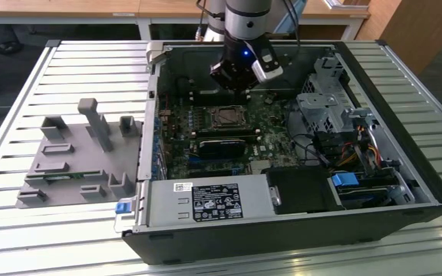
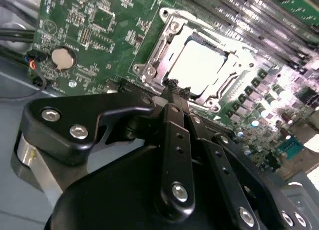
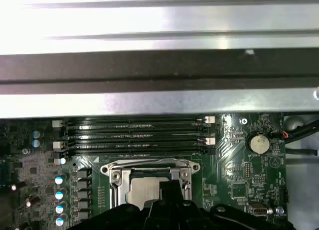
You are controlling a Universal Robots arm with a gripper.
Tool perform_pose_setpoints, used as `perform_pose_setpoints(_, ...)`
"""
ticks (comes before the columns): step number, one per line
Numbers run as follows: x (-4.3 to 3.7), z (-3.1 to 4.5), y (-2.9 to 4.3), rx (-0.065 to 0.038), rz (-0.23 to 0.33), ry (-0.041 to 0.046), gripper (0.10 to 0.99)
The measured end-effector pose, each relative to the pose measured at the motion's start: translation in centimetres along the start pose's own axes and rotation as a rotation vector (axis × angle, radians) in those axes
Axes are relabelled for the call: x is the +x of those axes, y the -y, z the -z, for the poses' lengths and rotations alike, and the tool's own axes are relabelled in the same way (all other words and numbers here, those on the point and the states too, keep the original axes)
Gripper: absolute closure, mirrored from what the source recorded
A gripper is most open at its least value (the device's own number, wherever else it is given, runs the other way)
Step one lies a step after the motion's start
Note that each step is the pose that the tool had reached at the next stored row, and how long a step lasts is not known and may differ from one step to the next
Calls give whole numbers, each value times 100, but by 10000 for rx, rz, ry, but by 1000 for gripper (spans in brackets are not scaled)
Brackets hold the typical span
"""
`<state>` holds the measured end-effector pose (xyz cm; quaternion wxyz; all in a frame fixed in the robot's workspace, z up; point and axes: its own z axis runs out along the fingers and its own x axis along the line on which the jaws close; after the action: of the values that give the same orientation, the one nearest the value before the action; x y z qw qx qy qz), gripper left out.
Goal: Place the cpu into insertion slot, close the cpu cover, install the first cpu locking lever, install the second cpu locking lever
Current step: 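Install the second cpu locking lever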
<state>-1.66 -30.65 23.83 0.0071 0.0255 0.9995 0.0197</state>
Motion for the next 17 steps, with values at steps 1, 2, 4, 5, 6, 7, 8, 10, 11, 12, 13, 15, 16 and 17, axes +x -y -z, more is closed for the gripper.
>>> perform_pose_setpoints(1,-1,1,21,0,0,0,980)
perform_pose_setpoints(2,-2,2,45,1,0,-1,980)
perform_pose_setpoints(4,-5,2,98,-2,0,0,980)
perform_pose_setpoints(5,-6,2,125,-5,0,0,980)
perform_pose_setpoints(6,-7,1,146,-63,-1,-3,980)
perform_pose_setpoints(7,-8,1,157,-230,-4,-11,980)
perform_pose_setpoints(8,-9,0,167,-415,-6,-20,980)
perform_pose_setpoints(10,-10,-2,200,-642,-10,-34,980)
perform_pose_setpoints(11,-12,-4,224,-665,-10,-33,980)
perform_pose_setpoints(12,-13,-6,244,-676,-10,-33,980)
perform_pose_setpoints(13,-13,-7,262,-681,-11,-35,980)
perform_pose_setpoints(15,-16,-12,312,-697,-10,-36,980)
perform_pose_setpoints(16,-17,-15,340,-702,-10,-35,980)
perform_pose_setpoints(17,-18,-19,366,-703,-11,-36,980)
